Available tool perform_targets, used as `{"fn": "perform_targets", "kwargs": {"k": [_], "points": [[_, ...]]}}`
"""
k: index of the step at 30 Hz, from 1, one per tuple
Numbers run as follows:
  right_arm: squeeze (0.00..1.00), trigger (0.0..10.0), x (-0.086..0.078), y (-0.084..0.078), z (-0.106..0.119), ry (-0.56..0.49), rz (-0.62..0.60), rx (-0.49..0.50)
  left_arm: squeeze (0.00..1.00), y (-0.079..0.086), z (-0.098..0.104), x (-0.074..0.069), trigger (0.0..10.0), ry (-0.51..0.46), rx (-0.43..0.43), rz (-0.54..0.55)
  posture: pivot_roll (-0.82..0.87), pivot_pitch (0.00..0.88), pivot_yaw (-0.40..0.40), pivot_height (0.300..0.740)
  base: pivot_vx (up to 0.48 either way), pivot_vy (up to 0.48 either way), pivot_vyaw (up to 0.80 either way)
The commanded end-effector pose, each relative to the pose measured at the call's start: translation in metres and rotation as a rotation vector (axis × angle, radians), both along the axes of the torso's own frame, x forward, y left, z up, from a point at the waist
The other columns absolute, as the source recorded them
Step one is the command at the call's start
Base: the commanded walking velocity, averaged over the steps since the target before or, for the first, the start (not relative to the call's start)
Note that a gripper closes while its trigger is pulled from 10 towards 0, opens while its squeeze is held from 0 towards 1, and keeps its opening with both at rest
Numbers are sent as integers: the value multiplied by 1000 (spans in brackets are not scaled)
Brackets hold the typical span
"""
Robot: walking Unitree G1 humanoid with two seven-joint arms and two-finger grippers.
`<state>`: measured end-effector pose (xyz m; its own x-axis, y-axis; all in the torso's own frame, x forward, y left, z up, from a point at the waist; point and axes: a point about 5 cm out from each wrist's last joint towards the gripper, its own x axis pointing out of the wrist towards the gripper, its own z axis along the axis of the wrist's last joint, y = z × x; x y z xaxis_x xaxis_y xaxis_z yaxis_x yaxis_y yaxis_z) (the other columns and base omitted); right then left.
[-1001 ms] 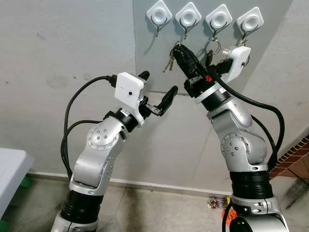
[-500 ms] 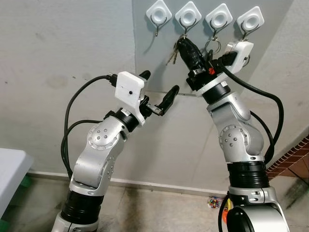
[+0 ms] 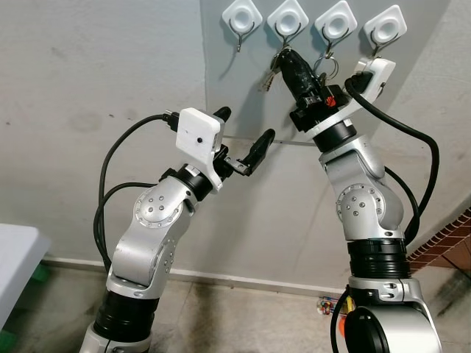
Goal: Hang keys on a hook
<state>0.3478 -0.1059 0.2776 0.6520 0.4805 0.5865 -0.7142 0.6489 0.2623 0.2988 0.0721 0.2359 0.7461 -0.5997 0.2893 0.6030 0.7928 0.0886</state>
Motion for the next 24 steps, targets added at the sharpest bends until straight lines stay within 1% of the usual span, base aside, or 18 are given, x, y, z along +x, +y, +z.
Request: {"fn": "perform_targets", "kwargs": {"k": [1,3,7,8,11,14,15,19,21,24], "points": [[0,10000,1,-2,9,-15,18,48,0,0,5,-2,10000,-14,-6,-1,3,110,0,740,0,0,0],[0,10000,1,-3,8,-6,28,72,0,1,5,-2,10000,-14,-7,-2,4,111,-1,740,0,0,0],[0,10000,1,-8,3,49,60,177,0,1,6,-2,10000,-12,-13,3,6,112,-1,740,0,0,0],[0,10000,1,-8,3,49,60,177,0,1,6,-2,10000,-12,-13,3,6,112,-1,740,0,0,0],[0,10000,0,-11,-2,79,78,228,0,2,6,-2,10000,-7,-18,5,7,114,0,740,0,0,0],[0,10000,-1,-12,-7,97,92,254,0,3,6,-2,10000,-6,-21,6,6,115,1,740,0,0,0],[1000,10000,-2,-12,-9,104,99,261,0,3,6,-2,10000,-5,-24,7,6,115,1,740,0,0,0],[1000,10000,-5,-11,-13,113,108,257,0,3,6,-2,10000,-3,-26,7,4,117,2,740,0,0,0],[1000,10000,-8,-9,-19,115,109,215,0,3,5,-2,10000,1,-25,9,4,117,1,740,0,0,0],[1000,10000,-9,-9,-21,121,109,212,0,3,5,-3,10000,2,-27,9,4,117,1,740,0,0,0]]}}
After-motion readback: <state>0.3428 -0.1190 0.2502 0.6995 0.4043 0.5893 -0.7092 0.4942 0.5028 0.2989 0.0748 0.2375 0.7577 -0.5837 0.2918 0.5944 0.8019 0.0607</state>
